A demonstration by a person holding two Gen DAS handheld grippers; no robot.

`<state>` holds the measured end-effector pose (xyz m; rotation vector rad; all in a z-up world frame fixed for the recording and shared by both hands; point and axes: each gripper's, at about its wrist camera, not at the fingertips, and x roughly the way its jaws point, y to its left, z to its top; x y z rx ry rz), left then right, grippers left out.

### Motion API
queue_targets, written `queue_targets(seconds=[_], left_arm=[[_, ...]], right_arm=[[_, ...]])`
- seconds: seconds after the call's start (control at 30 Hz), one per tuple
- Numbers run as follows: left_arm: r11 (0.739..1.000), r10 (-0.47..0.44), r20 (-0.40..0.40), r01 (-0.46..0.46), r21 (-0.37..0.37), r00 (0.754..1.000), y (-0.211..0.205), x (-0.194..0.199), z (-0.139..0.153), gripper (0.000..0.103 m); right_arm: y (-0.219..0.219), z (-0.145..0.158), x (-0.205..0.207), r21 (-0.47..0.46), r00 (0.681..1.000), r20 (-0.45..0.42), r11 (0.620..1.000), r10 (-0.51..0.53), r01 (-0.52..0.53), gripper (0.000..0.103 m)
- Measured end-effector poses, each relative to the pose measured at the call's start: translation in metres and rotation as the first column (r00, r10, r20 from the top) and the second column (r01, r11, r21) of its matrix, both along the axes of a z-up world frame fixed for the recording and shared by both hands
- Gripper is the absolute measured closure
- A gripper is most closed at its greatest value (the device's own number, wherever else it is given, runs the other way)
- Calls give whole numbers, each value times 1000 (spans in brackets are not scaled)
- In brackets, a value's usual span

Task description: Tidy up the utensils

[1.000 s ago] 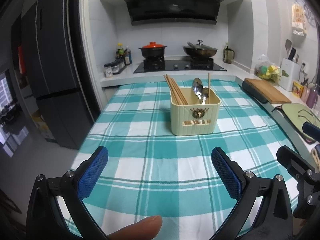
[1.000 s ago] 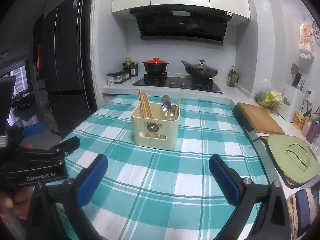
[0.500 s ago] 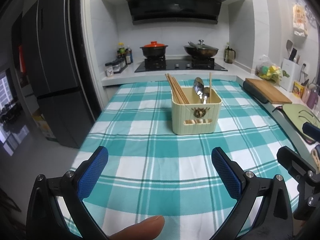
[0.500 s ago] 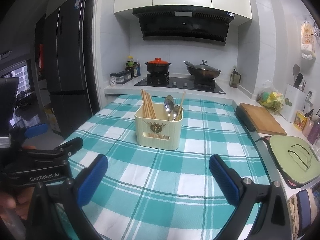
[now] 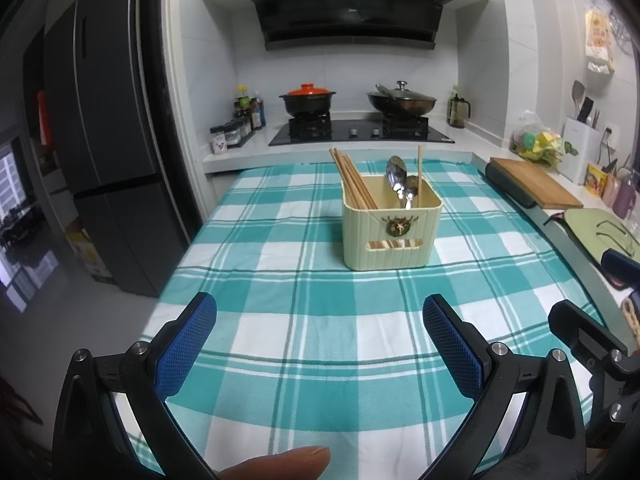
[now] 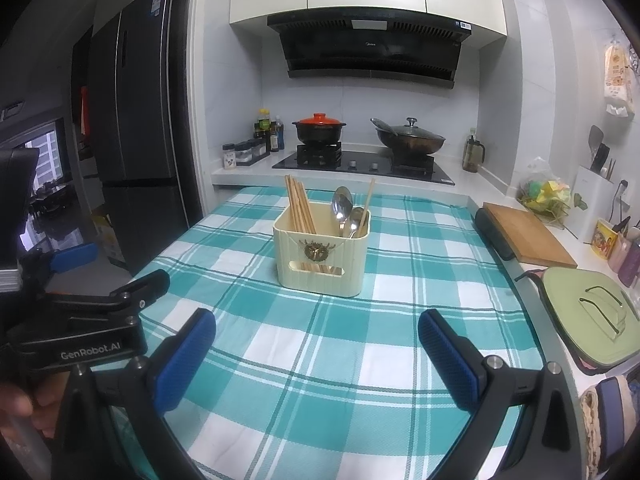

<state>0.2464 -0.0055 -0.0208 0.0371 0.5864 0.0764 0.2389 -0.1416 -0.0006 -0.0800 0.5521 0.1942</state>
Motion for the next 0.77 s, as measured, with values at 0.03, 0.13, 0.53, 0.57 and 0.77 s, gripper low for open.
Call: queue_targets(seconds=[0.03, 0.13, 0.53, 0.57, 0.77], left_arm=[[1000, -1, 0, 1, 0, 1000, 0, -1, 0, 0], [1000, -3, 0, 3, -1, 1000, -1, -1, 1, 0], [1000, -6, -4, 6, 6, 1000, -5, -1, 1, 0], [1000, -7, -5, 7, 8, 1000, -5, -1, 1, 0], [1000, 11, 36, -11, 10, 999, -7, -8, 3, 0]], right_arm=[[0, 0, 0, 1, 1000, 1, 1000, 1, -1, 0], [0, 0, 0, 0, 1000, 2, 1000, 3, -3, 0], [1, 0, 0, 4, 1000, -1, 1000, 2, -2, 0], [0, 0, 0, 5, 1000, -1, 1000, 3, -3, 0], [1, 0, -1, 3, 1000, -5, 1000, 3, -3, 0]])
